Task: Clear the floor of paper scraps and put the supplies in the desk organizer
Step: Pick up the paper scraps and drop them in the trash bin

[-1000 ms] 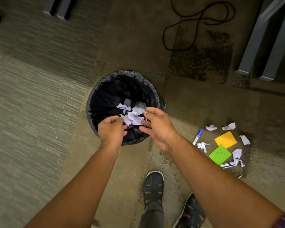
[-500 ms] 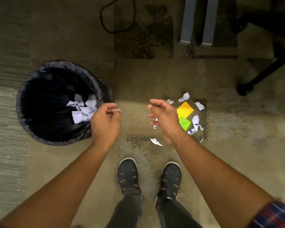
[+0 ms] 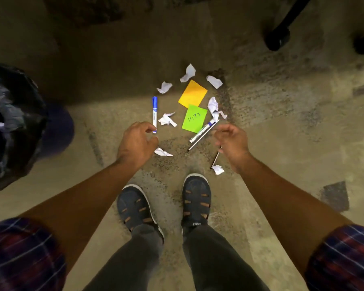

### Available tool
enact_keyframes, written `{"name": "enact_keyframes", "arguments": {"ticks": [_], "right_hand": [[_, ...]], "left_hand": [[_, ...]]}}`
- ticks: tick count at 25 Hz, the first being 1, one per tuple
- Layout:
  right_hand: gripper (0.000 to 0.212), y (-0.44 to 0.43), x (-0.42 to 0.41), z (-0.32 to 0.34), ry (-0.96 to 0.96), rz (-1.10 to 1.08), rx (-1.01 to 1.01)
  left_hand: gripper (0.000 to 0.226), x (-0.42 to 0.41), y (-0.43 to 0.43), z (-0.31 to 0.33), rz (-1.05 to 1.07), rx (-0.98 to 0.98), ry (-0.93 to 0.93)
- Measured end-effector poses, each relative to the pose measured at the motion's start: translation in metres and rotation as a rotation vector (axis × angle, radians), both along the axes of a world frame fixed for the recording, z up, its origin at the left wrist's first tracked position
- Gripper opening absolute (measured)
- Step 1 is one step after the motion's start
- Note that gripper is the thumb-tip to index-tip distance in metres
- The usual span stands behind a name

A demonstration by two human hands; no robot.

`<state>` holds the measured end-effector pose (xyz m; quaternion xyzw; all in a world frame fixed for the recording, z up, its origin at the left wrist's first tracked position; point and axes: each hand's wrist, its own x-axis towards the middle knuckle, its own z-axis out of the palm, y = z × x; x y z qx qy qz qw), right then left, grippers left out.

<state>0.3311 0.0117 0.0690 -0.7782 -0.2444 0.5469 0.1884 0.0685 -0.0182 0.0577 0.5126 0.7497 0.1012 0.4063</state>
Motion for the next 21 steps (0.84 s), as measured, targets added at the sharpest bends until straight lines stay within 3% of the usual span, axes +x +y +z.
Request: {"name": "enact_keyframes", "arguments": {"ticks": [6, 10, 12, 17, 21], "right_hand": [[0.021, -0.069, 0.051, -0.077, -0.243, 0.217, -0.107], [0.036, -0.098, 0.064, -0.105, -0.473, 0.599, -0.102], [0.041, -0.106, 0.064, -0.113, -0.562, 0.762, -0.117], [0.028, -0.102, 0.058, -0.118, -0.694, 1.032, -0.142], [0.016, -0.088, 0.053, -0.105, -0.568, 0.909, -0.075]], "left_hand": [[0.026, 0.016, -0.036, -0.070, -0.174, -0.102, 0.051], [0.058, 0.023, -0.040, -0.088, -0.380, -0.075, 0.183], [0.062, 0.025, -0.042, -0.101, -0.439, -0.121, 0.265], [0.021, 0.032, -0.033, -0.104, -0.476, -0.157, 0.303], [0.008, 0.034, -0.030, -0.092, -0.275, -0.112, 0.160]]}}
